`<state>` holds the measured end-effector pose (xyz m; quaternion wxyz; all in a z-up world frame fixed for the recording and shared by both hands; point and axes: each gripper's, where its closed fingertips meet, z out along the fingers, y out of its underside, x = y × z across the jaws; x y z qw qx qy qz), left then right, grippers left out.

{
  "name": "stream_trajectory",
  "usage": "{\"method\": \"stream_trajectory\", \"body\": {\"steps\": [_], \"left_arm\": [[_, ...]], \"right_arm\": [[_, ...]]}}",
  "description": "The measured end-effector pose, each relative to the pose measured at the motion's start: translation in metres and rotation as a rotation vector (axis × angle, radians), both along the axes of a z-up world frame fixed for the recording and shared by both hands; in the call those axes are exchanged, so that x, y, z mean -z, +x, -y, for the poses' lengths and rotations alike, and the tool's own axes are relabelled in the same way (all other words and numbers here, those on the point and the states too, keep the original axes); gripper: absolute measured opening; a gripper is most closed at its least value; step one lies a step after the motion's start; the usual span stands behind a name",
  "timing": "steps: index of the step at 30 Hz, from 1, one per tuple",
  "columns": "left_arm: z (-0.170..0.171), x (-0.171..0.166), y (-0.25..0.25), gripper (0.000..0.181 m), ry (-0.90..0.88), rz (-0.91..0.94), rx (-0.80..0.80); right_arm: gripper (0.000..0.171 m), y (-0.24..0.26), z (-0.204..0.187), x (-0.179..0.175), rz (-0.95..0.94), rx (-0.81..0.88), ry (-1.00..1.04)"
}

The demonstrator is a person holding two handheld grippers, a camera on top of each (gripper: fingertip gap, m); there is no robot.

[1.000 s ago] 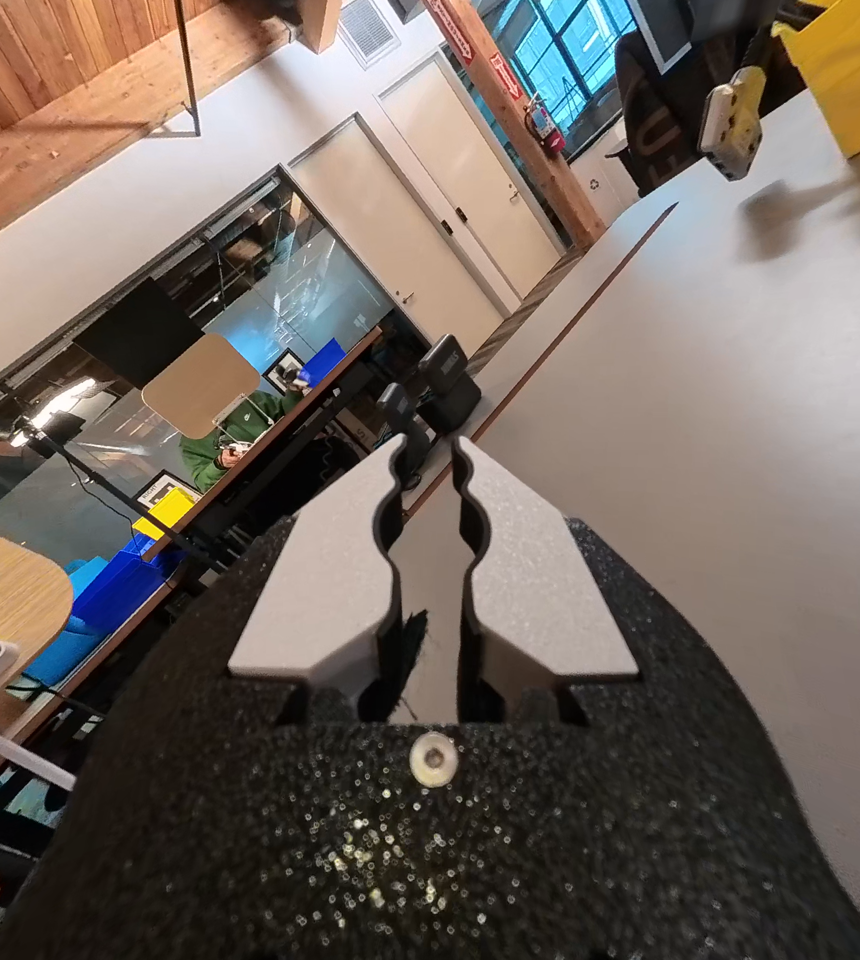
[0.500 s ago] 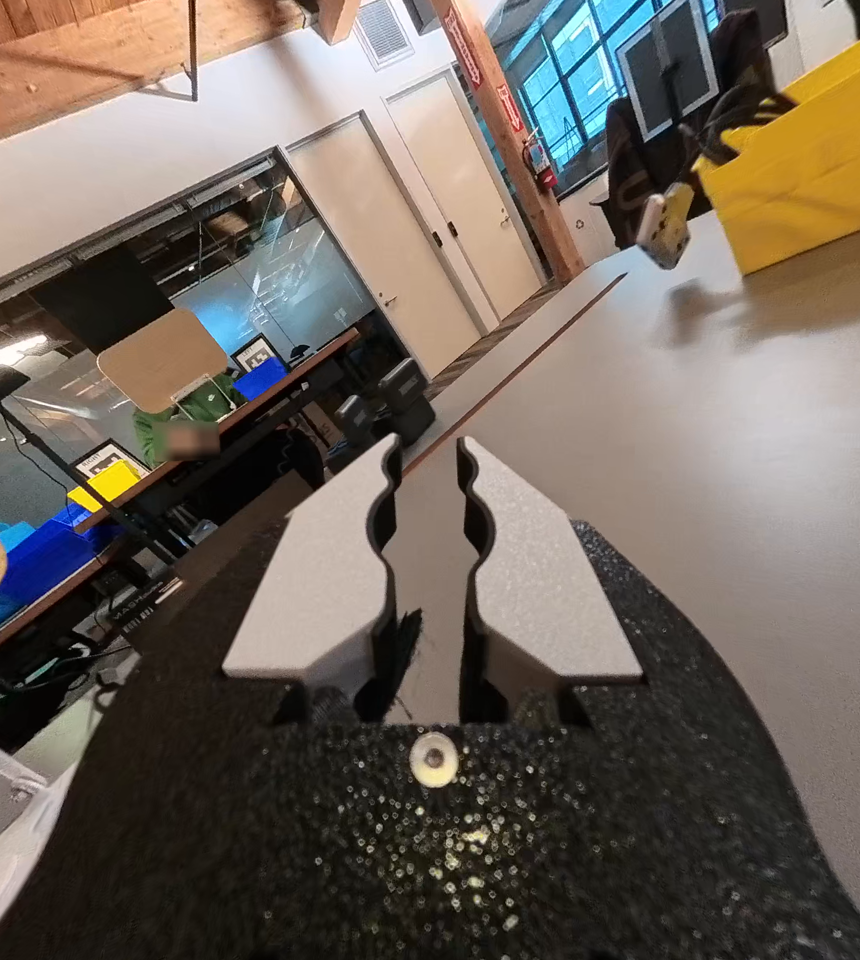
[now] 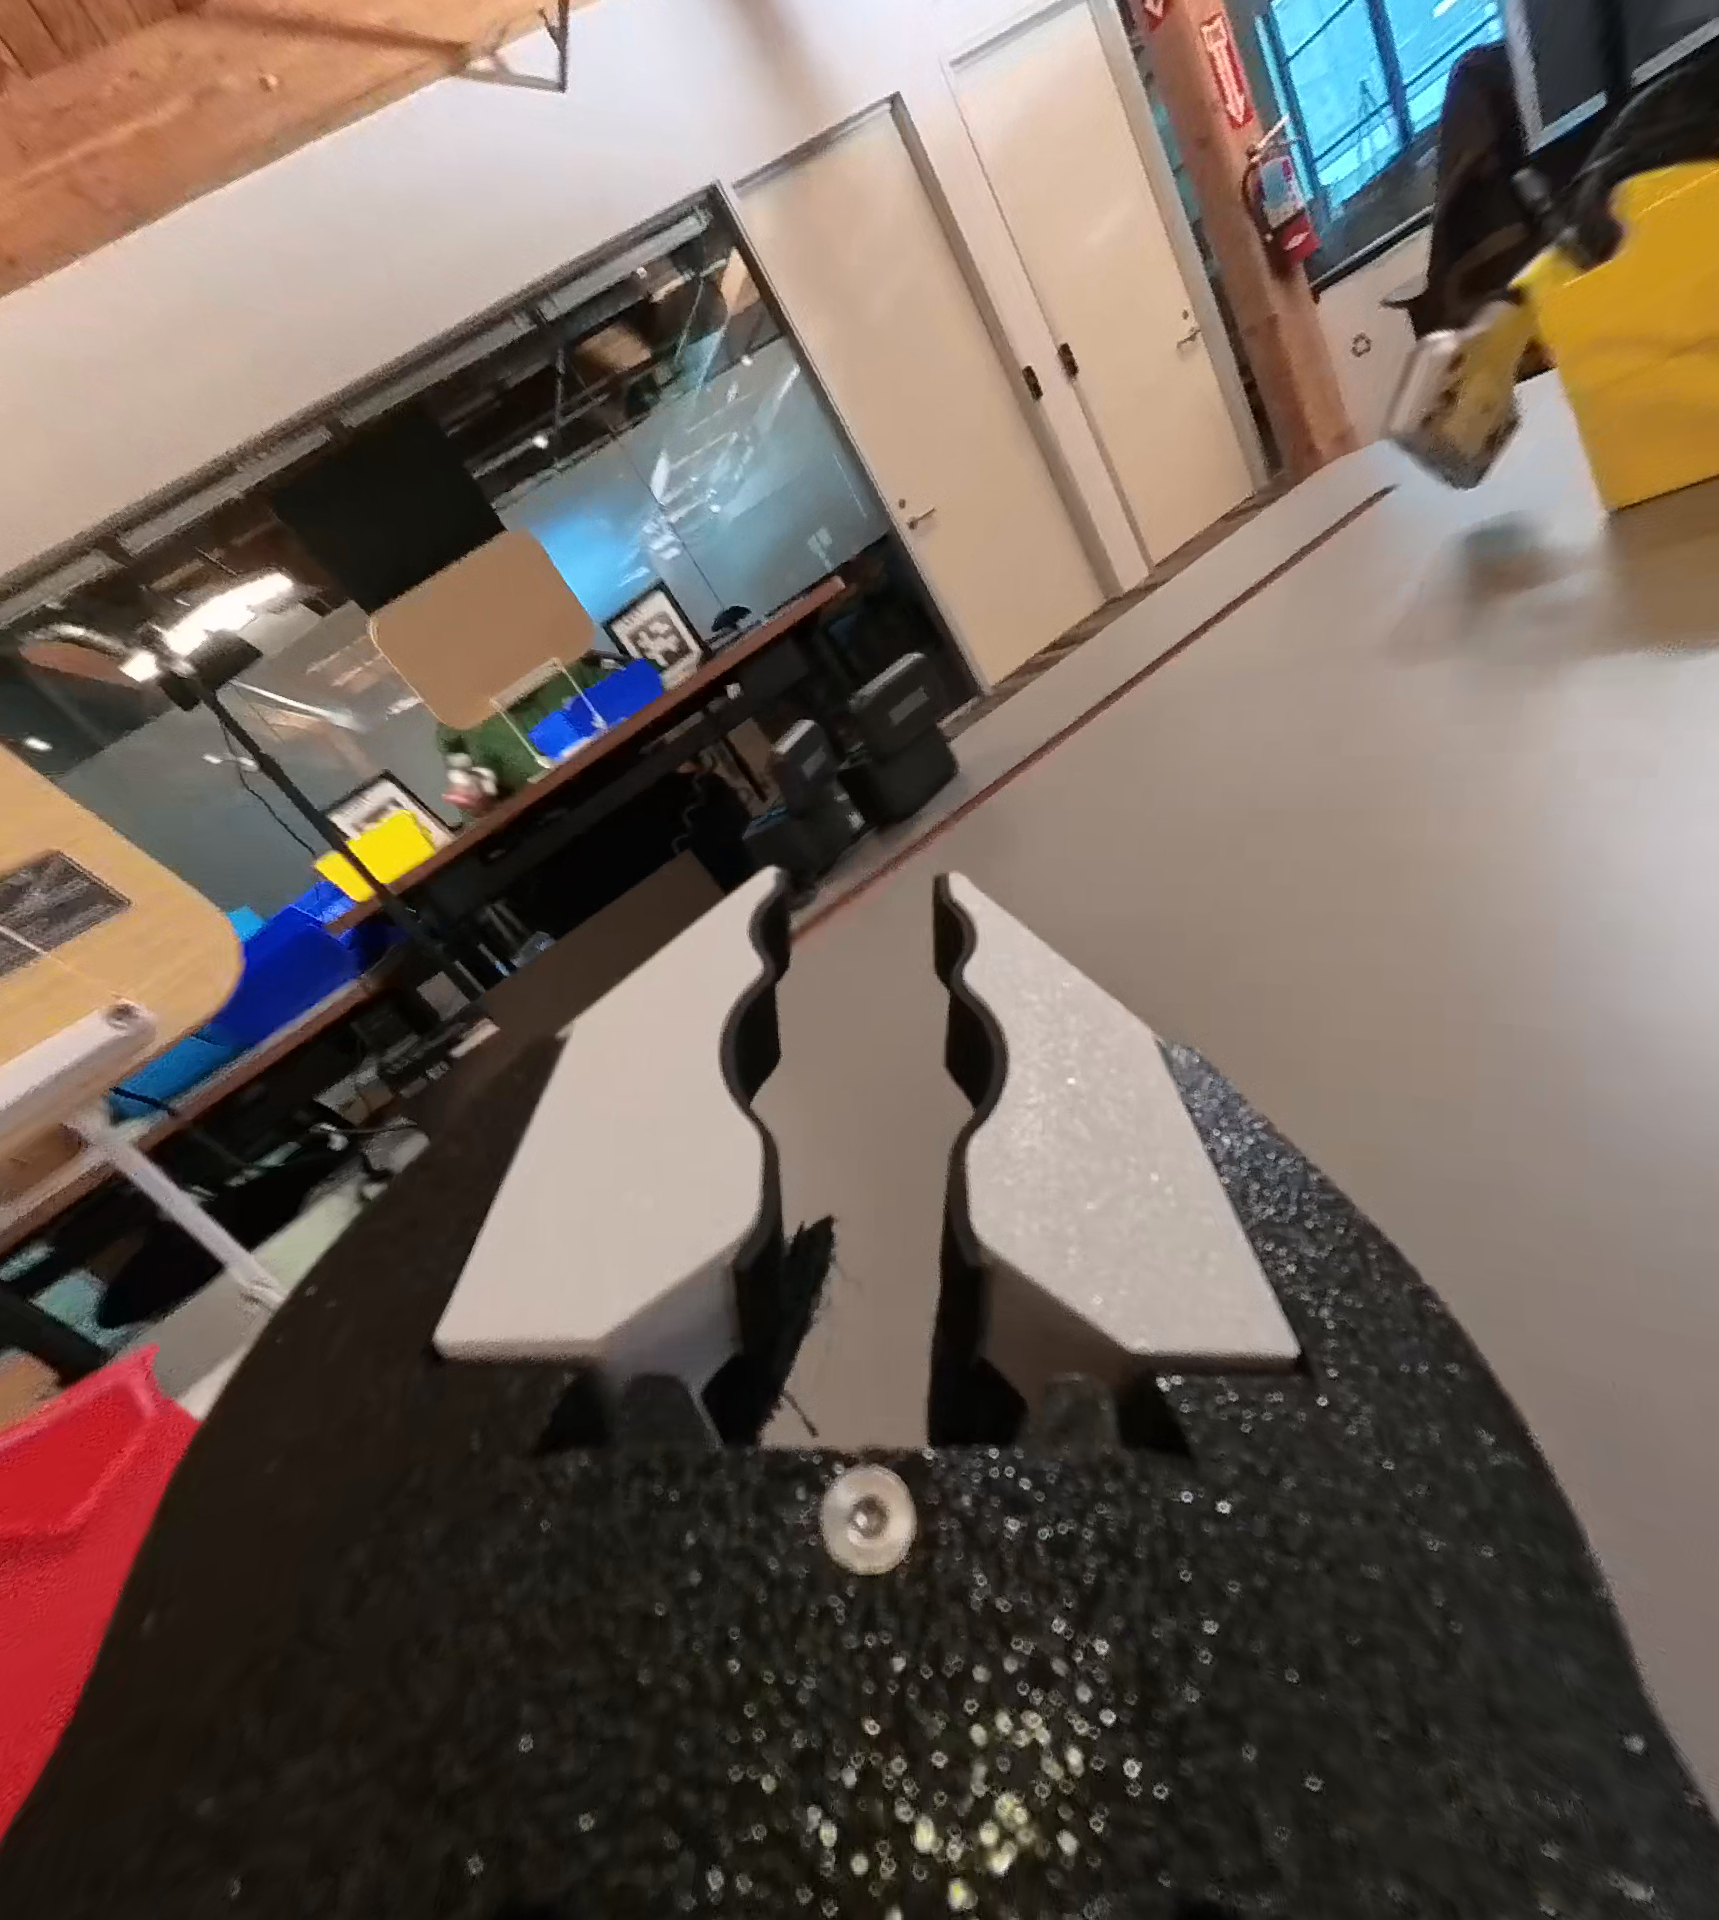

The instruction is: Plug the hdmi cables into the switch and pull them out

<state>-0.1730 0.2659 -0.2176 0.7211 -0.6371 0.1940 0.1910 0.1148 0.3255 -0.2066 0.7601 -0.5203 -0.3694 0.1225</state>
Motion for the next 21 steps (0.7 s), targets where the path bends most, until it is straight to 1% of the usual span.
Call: {"method": "stream_trajectory", "body": {"steps": [1,3,4,5,6,7,8,10,11,13,15,17,19,21], "left_arm": [[0.005,0.003,0.005,0.035,-0.029,0.034,0.008],[0.015,0.008,0.005,0.07,-0.09,0.116,-0.047],[0.023,0.006,0.003,0.083,-0.101,0.149,-0.086],[0.033,0.0,0.002,0.095,-0.093,0.189,-0.115],[0.044,-0.007,0.001,0.101,-0.076,0.225,-0.133],[0.057,-0.015,0.0,0.101,-0.052,0.246,-0.15],[0.072,-0.023,-0.006,0.095,-0.025,0.249,-0.188],[0.1,-0.031,-0.019,0.043,-0.009,0.204,-0.28],[0.112,-0.03,-0.02,0.035,-0.034,0.168,-0.281],[0.14,-0.031,-0.029,0.049,-0.061,0.117,-0.321],[0.17,-0.038,-0.045,0.058,-0.043,0.058,-0.396],[0.199,-0.05,-0.067,0.061,0.0,0.028,-0.478],[0.228,-0.061,-0.093,0.062,0.028,0.023,-0.596],[0.246,-0.065,-0.118,0.063,0.009,-0.012,-0.691]], "right_arm": [[0.048,0.0,0.001,0.0,0.004,-0.003,0.005],[0.048,-0.002,0.004,0.001,0.018,-0.013,0.012],[0.048,-0.003,0.005,0.002,0.025,-0.015,0.017],[0.048,-0.004,0.005,0.002,0.032,-0.016,0.023],[0.048,-0.004,0.006,0.002,0.041,-0.016,0.032],[0.048,-0.005,0.005,0.002,0.05,-0.011,0.045],[0.048,-0.005,0.003,0.002,0.061,0.001,0.059],[0.049,-0.006,-0.003,0.006,0.087,0.023,0.059],[0.049,-0.006,-0.006,0.008,0.094,0.028,0.048],[0.049,-0.006,-0.007,0.008,0.089,0.027,0.041],[0.049,-0.006,-0.006,0.007,0.079,0.015,0.039],[0.049,-0.007,-0.007,0.008,0.079,0.013,0.034],[0.049,-0.009,-0.009,0.01,0.087,0.015,0.026],[0.049,-0.01,-0.009,0.011,0.099,0.016,0.032]]}}
